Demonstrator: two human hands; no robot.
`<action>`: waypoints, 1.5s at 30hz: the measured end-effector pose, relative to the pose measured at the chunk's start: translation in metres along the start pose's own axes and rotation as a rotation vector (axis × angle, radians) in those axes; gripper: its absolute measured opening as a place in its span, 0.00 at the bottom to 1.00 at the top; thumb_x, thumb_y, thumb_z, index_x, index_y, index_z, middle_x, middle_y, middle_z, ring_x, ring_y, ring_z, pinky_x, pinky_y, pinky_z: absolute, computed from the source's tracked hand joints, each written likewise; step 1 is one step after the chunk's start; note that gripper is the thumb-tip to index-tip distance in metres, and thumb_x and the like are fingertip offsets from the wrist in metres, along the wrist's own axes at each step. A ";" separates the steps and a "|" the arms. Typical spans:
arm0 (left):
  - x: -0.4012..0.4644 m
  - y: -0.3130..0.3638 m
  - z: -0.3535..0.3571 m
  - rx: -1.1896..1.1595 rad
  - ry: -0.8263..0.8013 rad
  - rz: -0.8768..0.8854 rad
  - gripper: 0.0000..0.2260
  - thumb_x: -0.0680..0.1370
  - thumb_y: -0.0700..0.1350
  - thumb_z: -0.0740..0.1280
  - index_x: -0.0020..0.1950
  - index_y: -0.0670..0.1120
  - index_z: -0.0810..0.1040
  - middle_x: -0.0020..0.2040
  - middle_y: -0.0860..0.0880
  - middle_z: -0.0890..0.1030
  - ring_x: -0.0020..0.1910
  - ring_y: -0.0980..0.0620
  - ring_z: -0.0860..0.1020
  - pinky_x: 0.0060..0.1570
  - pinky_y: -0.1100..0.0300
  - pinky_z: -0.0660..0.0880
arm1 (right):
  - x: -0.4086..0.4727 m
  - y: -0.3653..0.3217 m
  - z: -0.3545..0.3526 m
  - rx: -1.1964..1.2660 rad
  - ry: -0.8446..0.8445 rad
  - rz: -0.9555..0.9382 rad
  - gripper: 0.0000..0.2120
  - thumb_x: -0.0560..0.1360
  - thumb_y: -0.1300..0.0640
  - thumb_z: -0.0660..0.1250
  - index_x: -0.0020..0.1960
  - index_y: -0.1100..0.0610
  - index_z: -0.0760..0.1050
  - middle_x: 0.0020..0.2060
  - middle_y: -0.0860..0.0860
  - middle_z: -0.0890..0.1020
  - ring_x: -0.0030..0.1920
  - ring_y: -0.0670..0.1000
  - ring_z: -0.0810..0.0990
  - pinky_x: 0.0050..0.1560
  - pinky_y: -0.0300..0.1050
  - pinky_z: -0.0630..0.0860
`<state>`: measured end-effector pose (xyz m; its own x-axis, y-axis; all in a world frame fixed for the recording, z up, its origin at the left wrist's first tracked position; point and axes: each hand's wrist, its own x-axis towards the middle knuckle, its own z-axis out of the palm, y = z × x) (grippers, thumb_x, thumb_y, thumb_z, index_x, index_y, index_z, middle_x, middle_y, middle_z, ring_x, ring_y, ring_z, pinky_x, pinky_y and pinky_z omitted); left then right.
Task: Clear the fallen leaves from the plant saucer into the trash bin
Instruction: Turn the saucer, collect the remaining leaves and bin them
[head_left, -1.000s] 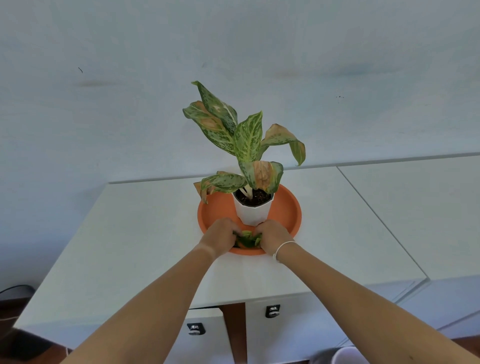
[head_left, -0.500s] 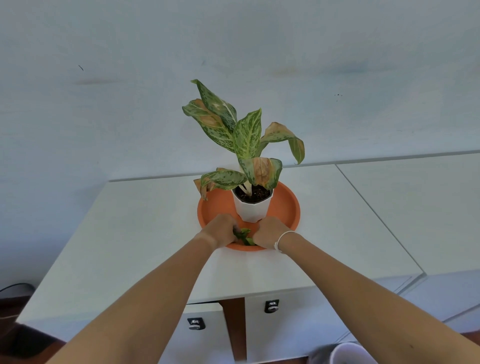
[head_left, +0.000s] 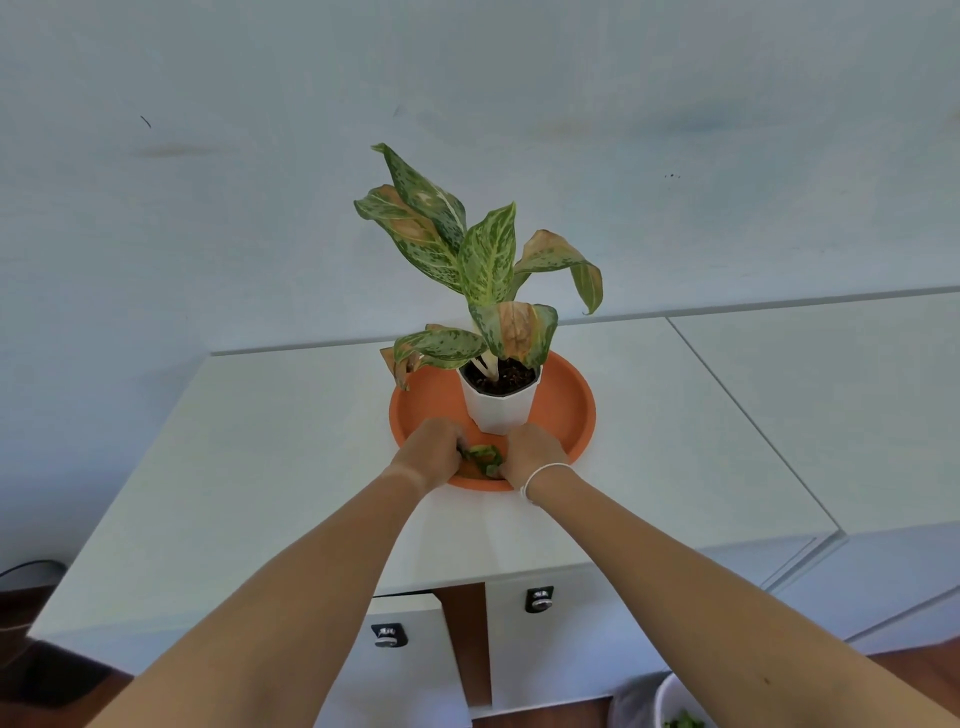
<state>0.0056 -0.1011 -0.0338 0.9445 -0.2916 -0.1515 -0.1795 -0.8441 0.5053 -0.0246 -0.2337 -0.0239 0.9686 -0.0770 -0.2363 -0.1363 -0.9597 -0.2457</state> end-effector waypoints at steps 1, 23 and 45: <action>0.000 -0.001 -0.001 0.005 0.002 0.004 0.14 0.74 0.29 0.57 0.49 0.38 0.82 0.49 0.40 0.81 0.44 0.46 0.76 0.45 0.56 0.74 | 0.001 0.001 0.001 0.005 0.005 -0.015 0.14 0.77 0.61 0.61 0.61 0.62 0.75 0.59 0.59 0.79 0.58 0.58 0.79 0.53 0.46 0.75; 0.003 -0.001 -0.006 0.028 -0.114 -0.074 0.06 0.73 0.40 0.64 0.35 0.42 0.75 0.36 0.45 0.73 0.37 0.47 0.71 0.36 0.56 0.68 | 0.006 0.010 0.006 0.062 0.027 -0.061 0.15 0.77 0.66 0.57 0.60 0.64 0.77 0.61 0.59 0.78 0.60 0.58 0.78 0.59 0.47 0.76; 0.008 0.000 -0.007 -0.196 -0.008 -0.145 0.15 0.74 0.33 0.61 0.31 0.49 0.74 0.36 0.53 0.75 0.39 0.54 0.73 0.31 0.69 0.66 | -0.001 0.040 -0.027 1.936 -0.272 0.359 0.07 0.77 0.72 0.60 0.44 0.64 0.75 0.41 0.56 0.76 0.39 0.49 0.74 0.26 0.32 0.78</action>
<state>0.0151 -0.1000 -0.0288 0.9541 -0.1783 -0.2406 0.0150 -0.7740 0.6330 -0.0256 -0.2788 -0.0082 0.8244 0.0505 -0.5638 -0.4677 0.6218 -0.6282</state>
